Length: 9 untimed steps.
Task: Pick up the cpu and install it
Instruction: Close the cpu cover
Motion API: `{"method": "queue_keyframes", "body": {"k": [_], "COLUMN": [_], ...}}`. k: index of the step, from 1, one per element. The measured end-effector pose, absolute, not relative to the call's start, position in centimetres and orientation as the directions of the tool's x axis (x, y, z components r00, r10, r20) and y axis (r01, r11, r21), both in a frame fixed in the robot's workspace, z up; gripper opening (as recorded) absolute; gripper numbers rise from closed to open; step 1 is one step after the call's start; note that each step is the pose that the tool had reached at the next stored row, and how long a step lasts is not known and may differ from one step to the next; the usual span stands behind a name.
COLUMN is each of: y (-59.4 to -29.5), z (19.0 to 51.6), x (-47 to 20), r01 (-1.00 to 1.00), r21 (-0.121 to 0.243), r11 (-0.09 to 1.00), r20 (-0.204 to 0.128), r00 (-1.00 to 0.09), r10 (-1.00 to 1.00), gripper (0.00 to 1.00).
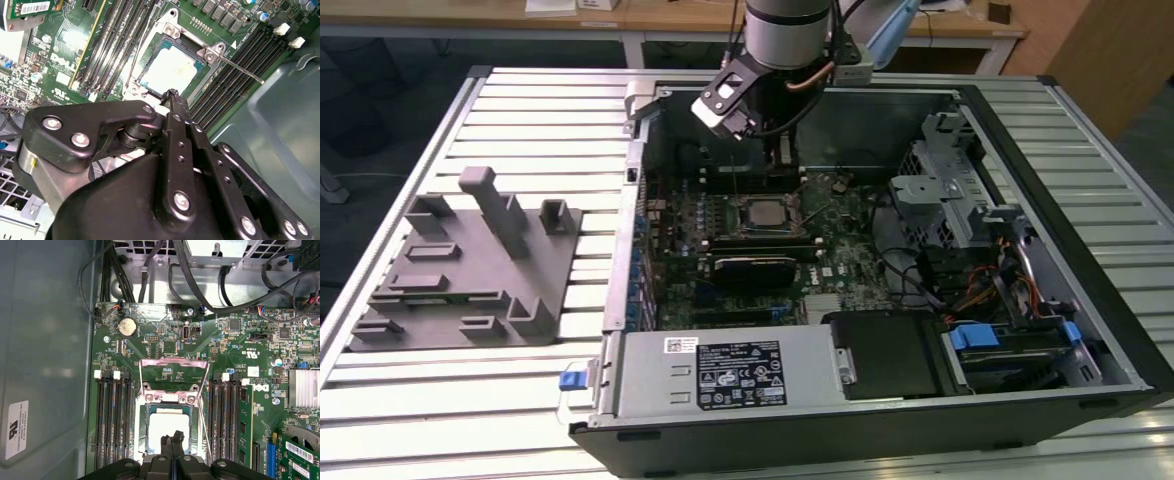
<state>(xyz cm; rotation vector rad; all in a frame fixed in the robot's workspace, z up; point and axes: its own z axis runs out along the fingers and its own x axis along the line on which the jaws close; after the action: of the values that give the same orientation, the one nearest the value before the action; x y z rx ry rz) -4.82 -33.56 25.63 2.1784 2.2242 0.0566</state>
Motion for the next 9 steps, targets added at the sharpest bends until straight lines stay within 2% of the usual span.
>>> {"method": "queue_keyframes", "body": {"k": [9], "y": [-33.56], "z": [26.60], "x": [-4.82], "r01": [0.999], "r21": [0.046], "r11": [0.021], "r20": [0.006], "r00": [-0.021], "r10": [1.000], "gripper": [0.11]}}
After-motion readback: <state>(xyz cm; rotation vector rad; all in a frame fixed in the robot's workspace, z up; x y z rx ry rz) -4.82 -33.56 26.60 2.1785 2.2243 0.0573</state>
